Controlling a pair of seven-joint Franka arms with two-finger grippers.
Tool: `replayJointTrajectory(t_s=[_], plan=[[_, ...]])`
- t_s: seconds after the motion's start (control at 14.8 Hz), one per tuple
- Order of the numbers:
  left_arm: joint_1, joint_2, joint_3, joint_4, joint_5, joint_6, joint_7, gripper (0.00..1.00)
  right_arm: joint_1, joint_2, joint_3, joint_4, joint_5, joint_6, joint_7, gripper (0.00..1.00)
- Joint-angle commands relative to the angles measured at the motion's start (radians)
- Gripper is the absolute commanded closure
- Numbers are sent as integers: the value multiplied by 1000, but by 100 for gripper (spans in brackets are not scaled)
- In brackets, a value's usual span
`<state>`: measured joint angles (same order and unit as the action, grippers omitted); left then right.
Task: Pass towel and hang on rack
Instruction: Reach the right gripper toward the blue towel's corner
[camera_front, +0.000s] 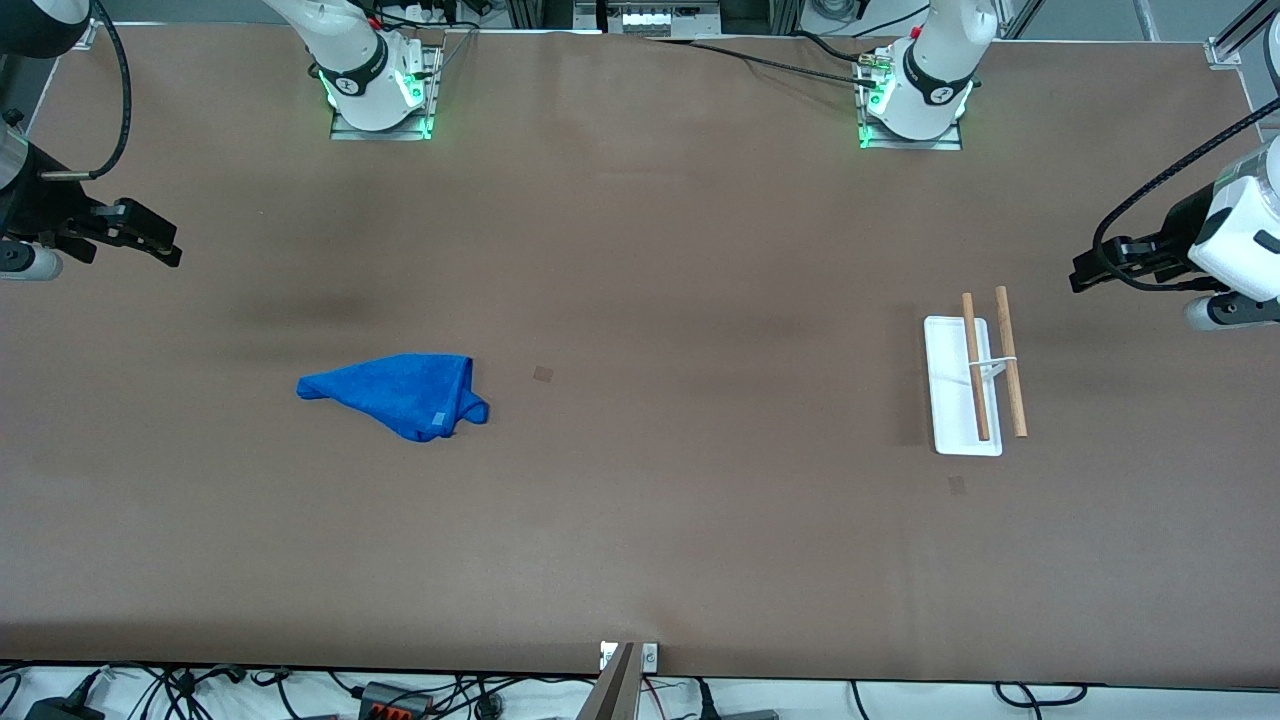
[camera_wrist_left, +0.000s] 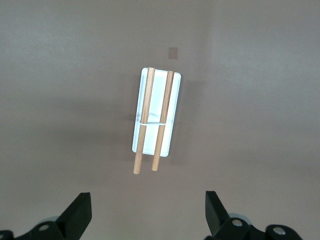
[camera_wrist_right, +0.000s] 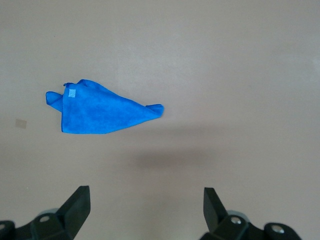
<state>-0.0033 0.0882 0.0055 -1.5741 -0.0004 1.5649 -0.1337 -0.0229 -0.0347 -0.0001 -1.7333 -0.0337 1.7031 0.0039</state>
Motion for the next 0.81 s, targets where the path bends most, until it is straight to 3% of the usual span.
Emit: replayJointTrajectory(t_s=[0.0,0.41,0.74], plan=[[-12,-21,13,-23,-10,20,20,0,0,-17,2,-6,5,3,-5,0],[2,4,10,-12,-13,21,20,0,-2,5,2,-5,5,1,-5,0],[5,16,5,9,-12,15,19,0,0,165,3,3,5,48,-5,0]])
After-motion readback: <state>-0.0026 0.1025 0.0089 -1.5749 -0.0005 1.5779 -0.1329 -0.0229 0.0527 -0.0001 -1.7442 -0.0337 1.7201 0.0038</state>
